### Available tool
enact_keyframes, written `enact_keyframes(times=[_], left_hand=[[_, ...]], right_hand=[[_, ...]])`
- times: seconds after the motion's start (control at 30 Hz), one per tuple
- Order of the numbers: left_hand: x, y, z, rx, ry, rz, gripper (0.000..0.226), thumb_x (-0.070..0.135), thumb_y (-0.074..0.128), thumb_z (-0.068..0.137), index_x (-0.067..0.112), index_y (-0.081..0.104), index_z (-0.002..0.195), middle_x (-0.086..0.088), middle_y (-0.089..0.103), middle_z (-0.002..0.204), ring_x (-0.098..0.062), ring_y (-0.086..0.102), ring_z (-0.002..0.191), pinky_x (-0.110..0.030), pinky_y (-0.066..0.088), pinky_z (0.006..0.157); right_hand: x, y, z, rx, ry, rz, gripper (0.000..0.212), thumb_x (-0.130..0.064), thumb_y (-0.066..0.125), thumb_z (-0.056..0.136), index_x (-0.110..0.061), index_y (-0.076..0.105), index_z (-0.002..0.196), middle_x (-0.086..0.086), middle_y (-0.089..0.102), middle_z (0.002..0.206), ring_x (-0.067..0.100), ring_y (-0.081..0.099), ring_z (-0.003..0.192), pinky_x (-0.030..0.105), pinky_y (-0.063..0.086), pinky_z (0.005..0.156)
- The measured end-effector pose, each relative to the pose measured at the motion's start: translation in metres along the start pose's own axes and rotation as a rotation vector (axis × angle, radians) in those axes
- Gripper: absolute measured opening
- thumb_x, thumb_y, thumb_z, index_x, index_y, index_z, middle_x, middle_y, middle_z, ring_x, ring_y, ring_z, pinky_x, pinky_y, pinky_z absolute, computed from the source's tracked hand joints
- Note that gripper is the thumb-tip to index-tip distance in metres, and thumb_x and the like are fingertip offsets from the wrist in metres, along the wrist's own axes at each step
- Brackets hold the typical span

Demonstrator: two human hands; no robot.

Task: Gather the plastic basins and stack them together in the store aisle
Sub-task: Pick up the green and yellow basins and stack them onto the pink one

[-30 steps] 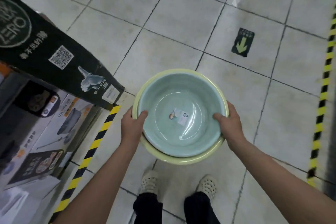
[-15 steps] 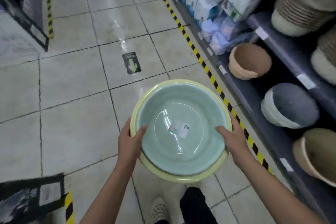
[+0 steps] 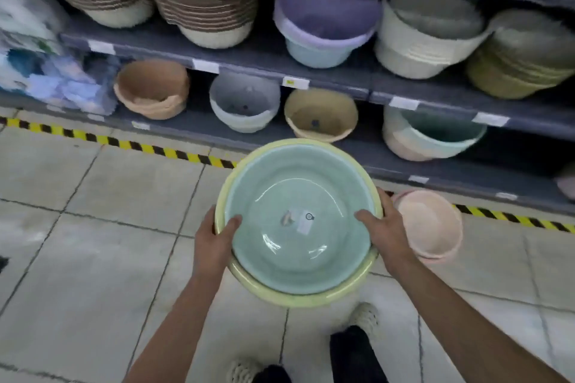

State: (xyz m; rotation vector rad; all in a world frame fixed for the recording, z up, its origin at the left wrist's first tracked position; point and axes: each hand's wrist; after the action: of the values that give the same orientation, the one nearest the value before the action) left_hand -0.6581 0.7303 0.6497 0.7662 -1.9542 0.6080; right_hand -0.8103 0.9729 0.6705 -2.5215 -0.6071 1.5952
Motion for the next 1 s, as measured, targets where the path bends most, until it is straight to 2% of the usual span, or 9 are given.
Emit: enact_keyframes(times=[0.07,0.17,0.23,0.33,0.43,0.5,0.6,0.8,1.0], left_hand=[[0.002,0.068,-0.002,-0.088,0.005,0.066,0.028,0.015,0.069,0.089,0.026,0.066,0.114,0.008,0.072,0.101,-0.012,0.068,0.093,-0.035,0.054,0.081],[-0.001,0.167,-0.011,-0.202,0.000,0.144,0.033,0.017,0.068,0.089,0.023,0.062,0.121,0.010,0.068,0.104,-0.011,0.066,0.095,-0.033,0.052,0.080],[-0.010,0.235,-0.020,-0.266,0.004,0.221,0.034,0.017,0.068,0.089,0.024,0.060,0.121,0.012,0.067,0.102,-0.011,0.065,0.094,-0.033,0.050,0.082],[-0.022,0.311,-0.036,-0.345,0.006,0.287,0.035,0.017,0.068,0.089,0.030,0.058,0.119,0.015,0.066,0.101,-0.008,0.064,0.093,-0.033,0.050,0.082],[-0.038,0.382,-0.052,-0.428,-0.012,0.368,0.034,0.019,0.068,0.088,0.031,0.057,0.118,0.014,0.066,0.102,-0.010,0.065,0.094,-0.030,0.051,0.074],[-0.048,0.421,-0.057,-0.463,-0.027,0.429,0.040,0.025,0.071,0.085,0.028,0.058,0.123,0.010,0.068,0.105,-0.014,0.067,0.096,-0.033,0.054,0.076],[-0.064,0.465,-0.058,-0.486,-0.030,0.484,0.046,0.023,0.071,0.086,0.023,0.058,0.129,0.007,0.068,0.106,-0.015,0.067,0.096,-0.041,0.055,0.088],[-0.081,0.526,-0.042,-0.490,-0.041,0.542,0.046,0.024,0.071,0.087,0.021,0.056,0.131,0.010,0.067,0.102,-0.014,0.066,0.092,-0.038,0.054,0.085],[-0.100,0.577,-0.005,-0.514,-0.078,0.632,0.053,0.032,0.073,0.086,0.020,0.054,0.134,0.002,0.068,0.111,-0.021,0.067,0.099,-0.043,0.055,0.089]], right_hand=[[0.018,-0.062,0.009,0.103,0.018,0.062,0.046,-0.016,0.067,0.077,-0.048,0.061,0.109,-0.009,0.071,0.105,0.019,0.067,0.100,0.042,0.056,0.087],[0.051,-0.149,0.024,0.208,0.080,0.125,0.046,-0.014,0.066,0.082,-0.045,0.061,0.116,-0.011,0.070,0.106,0.016,0.066,0.101,0.038,0.057,0.085],[0.078,-0.208,0.033,0.278,0.136,0.140,0.048,-0.015,0.065,0.083,-0.047,0.060,0.118,-0.014,0.070,0.103,0.016,0.066,0.099,0.041,0.057,0.085],[0.110,-0.276,0.044,0.338,0.189,0.121,0.055,-0.021,0.065,0.078,-0.045,0.055,0.127,-0.013,0.069,0.108,0.016,0.066,0.100,0.045,0.057,0.086],[0.135,-0.340,0.056,0.387,0.218,0.098,0.057,-0.027,0.062,0.071,-0.045,0.055,0.124,-0.014,0.069,0.106,0.017,0.067,0.099,0.042,0.058,0.083],[0.149,-0.375,0.069,0.405,0.233,0.077,0.055,-0.028,0.062,0.072,-0.047,0.054,0.123,-0.014,0.070,0.104,0.017,0.066,0.098,0.043,0.057,0.084],[0.172,-0.411,0.090,0.407,0.274,0.064,0.053,-0.020,0.063,0.080,-0.049,0.053,0.123,-0.011,0.069,0.103,0.018,0.066,0.097,0.044,0.056,0.086],[0.203,-0.446,0.135,0.436,0.321,0.074,0.053,-0.020,0.064,0.075,-0.046,0.057,0.121,-0.008,0.071,0.099,0.020,0.068,0.094,0.043,0.057,0.084],[0.229,-0.460,0.192,0.463,0.390,0.127,0.050,-0.014,0.065,0.077,-0.041,0.062,0.118,-0.003,0.071,0.089,0.024,0.068,0.087,0.043,0.059,0.080]])
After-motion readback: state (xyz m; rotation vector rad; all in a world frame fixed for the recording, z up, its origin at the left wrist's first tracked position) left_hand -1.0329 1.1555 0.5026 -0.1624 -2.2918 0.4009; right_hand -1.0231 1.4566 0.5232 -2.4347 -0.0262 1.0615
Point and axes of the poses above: each hand's wrist, its own z-axis towards the middle knuckle, its own y-axis out of the palm, x = y × z
